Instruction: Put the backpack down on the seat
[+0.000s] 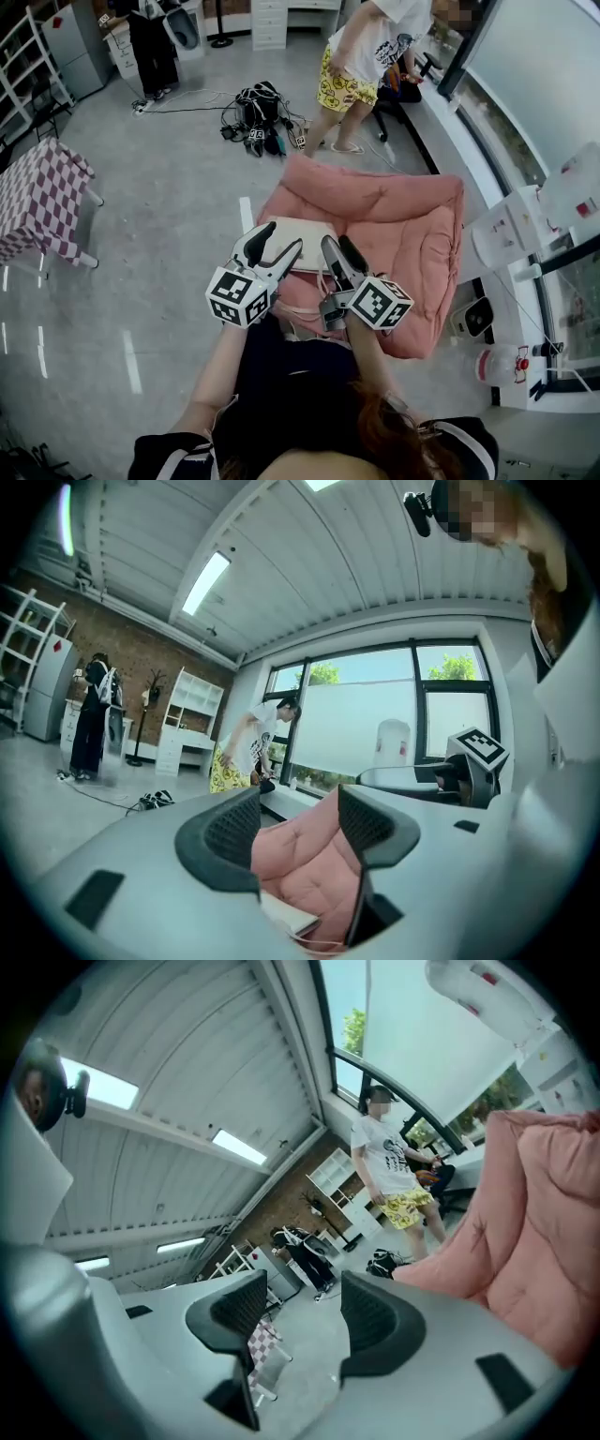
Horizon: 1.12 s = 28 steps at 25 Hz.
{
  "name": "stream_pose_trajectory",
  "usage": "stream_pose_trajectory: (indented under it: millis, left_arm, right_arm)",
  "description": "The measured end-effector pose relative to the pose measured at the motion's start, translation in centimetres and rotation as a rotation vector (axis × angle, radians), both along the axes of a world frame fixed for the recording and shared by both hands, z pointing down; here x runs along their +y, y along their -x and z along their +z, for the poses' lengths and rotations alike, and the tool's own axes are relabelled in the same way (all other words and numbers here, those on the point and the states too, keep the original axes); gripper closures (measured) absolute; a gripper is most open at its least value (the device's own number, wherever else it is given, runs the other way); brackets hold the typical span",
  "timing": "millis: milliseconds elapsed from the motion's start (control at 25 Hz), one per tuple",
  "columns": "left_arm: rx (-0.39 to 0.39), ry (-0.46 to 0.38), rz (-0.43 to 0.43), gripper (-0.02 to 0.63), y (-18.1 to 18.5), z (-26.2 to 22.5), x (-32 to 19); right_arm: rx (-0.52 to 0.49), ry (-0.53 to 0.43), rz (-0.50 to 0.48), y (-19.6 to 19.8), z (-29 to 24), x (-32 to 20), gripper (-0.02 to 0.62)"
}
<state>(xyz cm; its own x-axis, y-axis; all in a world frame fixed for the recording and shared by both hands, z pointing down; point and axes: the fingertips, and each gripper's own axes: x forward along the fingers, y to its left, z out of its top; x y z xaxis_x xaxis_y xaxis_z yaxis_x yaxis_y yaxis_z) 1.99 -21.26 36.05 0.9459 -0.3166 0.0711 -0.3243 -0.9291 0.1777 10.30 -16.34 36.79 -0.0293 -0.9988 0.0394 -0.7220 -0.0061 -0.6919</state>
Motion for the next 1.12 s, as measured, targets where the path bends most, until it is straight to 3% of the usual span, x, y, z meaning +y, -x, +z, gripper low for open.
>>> stream_pose_trajectory:
  millis: [160, 280, 360, 440, 600, 840, 1120]
  left_arm:
    - [0.043, -0.049, 0.004, 0.359, -0.9, -2.9, 0.5]
    - [0.078, -0.077, -0.042, 0.506, -0.9, -4.1, 0.1]
    - [0.094, -0.089, -0.068, 0.563, -0.8, -4.5, 0.1]
    - [0.093, -0.095, -0.084, 0.578, -0.8, -4.4, 0.1]
    - [0.081, -0.069, -0.063, 0.586, -1.1, -3.7, 0.7]
    - [0.020, -0.034, -0.036, 0.586, -2.0, -1.8, 2.0]
    - [-0.004, 0.002, -0.011, 0.586, -2.6, -0.4, 2.1]
  right_arm:
    - [0.167, -0.120, 0.016, 0.3, -5.1, 0.0, 0.334]
    - [0.247, -0.151, 0.021, 0.6, -6.9, 0.2, 0.351]
    - [0.290, -0.133, 0.054, 0.4, -7.2, 0.5, 0.546]
    - [0.334, -0.099, 0.057, 0.7, -6.9, 0.4, 0.551]
    - [0.278, -0.082, 0.010, 1.7, -5.9, -0.1, 0.558]
    - [0.243, -0.021, 0.016, 0.7, -3.5, 0.6, 0.561]
    - [0.263, -0.010, 0.024, 0.7, -2.8, 0.6, 0.561]
